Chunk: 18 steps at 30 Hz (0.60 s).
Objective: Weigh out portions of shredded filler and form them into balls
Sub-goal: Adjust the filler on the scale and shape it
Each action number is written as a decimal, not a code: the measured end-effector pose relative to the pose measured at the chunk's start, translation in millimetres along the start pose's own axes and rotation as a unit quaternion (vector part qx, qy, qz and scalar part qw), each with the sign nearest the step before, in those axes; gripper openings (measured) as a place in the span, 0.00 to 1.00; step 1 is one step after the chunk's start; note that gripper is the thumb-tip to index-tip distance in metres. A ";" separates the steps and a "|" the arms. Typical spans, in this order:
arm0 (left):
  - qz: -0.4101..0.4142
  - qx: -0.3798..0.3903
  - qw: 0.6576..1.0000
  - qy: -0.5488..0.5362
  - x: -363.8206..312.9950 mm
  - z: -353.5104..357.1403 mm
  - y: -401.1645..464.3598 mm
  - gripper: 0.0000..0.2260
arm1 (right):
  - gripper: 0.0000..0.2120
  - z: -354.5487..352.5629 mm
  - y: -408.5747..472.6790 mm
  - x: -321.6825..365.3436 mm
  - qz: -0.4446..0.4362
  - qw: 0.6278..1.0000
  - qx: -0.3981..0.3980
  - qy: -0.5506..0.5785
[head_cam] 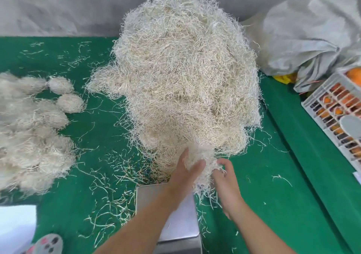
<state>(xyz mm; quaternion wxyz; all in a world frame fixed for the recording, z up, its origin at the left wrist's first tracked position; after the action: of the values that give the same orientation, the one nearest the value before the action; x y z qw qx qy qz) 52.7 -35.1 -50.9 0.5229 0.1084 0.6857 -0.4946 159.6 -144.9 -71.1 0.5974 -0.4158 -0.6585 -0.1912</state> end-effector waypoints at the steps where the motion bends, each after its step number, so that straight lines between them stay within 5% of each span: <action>1: -0.021 0.012 0.999 -0.039 -0.7 1.8 -2.2 0.39 | 0.30 7.2 -6.1 6.1 -0.002 1.000 0.020 0.021; 3: -0.017 -0.024 0.996 -0.089 -3.3 -2.0 -4.7 0.16 | 0.30 20.0 -15.0 19.5 -0.028 0.997 0.066 0.002; 5: -0.021 -0.078 0.983 -0.164 -7.3 -12.7 -9.0 0.06 | 0.31 28.3 -22.3 29.0 -0.067 0.989 0.121 -0.048; 8: -0.090 -0.072 0.960 -0.254 -12.7 -24.2 -17.5 0.10 | 0.43 42.2 -33.3 38.0 -0.095 0.974 0.204 -0.017; 12: -0.108 -0.041 0.979 -0.170 -3.1 -38.3 -38.5 0.18 | 0.22 57.4 -38.0 49.3 -0.130 0.973 0.188 0.017; 15: -0.052 -0.081 0.994 -0.054 9.9 -58.0 -53.9 0.15 | 0.15 57.3 -40.3 47.5 -0.126 0.976 0.176 -0.004; 18: -0.042 -0.149 0.986 -0.053 29.7 -79.6 -59.9 0.11 | 0.12 52.9 -41.9 34.9 -0.077 0.987 0.138 0.016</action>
<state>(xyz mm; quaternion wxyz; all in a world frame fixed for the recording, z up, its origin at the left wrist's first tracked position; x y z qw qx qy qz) -48.5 -12.3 -44.5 0.5476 -0.0263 0.7270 -0.4135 96.0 -118.6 -39.0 0.6428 -0.2744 -0.6992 -0.1504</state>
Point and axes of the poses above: each hand's wrist, its own y-axis towards the middle knuckle, its own z-axis out of the palm, x = y × z, the point moved 3 cm from there along y, towards the middle knuckle, and after that the axes turned 11 degrees about -z, right-handed, at the moved point
